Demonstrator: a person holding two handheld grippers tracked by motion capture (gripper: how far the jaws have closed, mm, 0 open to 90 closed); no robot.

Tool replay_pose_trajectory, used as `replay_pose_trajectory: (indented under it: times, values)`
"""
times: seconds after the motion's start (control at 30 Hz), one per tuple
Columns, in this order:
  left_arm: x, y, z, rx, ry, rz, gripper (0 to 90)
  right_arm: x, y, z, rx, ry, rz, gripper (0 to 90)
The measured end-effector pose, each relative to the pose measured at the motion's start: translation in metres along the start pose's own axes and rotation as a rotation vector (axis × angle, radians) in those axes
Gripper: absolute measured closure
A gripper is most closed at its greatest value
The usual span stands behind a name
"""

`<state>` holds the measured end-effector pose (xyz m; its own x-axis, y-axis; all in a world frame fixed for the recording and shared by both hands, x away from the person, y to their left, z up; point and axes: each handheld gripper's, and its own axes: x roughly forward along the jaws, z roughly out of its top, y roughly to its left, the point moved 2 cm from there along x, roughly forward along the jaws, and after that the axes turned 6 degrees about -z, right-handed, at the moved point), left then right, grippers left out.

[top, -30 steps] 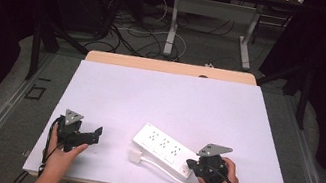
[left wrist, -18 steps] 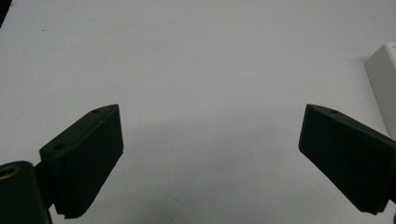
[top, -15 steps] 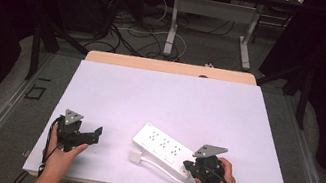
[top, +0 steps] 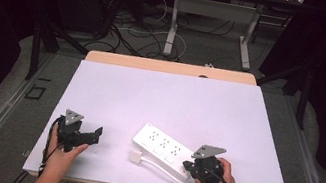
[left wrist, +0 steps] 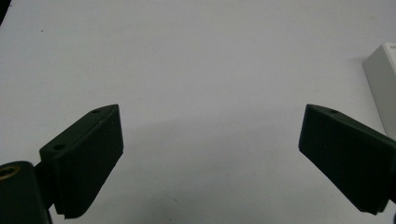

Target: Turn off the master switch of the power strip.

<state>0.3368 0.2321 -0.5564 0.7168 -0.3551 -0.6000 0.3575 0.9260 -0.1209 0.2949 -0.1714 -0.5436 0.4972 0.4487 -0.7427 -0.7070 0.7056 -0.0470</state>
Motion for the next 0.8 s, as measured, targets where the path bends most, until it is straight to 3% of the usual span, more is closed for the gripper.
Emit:
replay_pose_trajectory:
  times: [0.3, 0.4, 0.5, 0.8]
  values:
    - [0.0006, -0.0013, 0.0002, 0.004, 0.001, -0.001, 6.5, 0.0022, 0.0026, 0.0006, -0.035, -0.006, -0.015, 90.0]
    - [0.0005, -0.0010, 0.0003, 0.002, 0.001, 0.000, 6.5, 0.0023, 0.0067, 0.0022, -0.077, -0.013, -0.018, 90.0]
    - [0.0001, -0.0006, 0.0002, -0.002, 0.004, 0.002, 6.5, 0.0003, 0.0071, 0.0038, -0.058, -0.014, 0.006, 90.0]
    - [-0.0003, -0.0001, 0.0001, -0.002, -0.002, 0.003, 6.5, -0.0035, 0.0089, 0.0049, -0.023, -0.040, 0.014, 85.5]
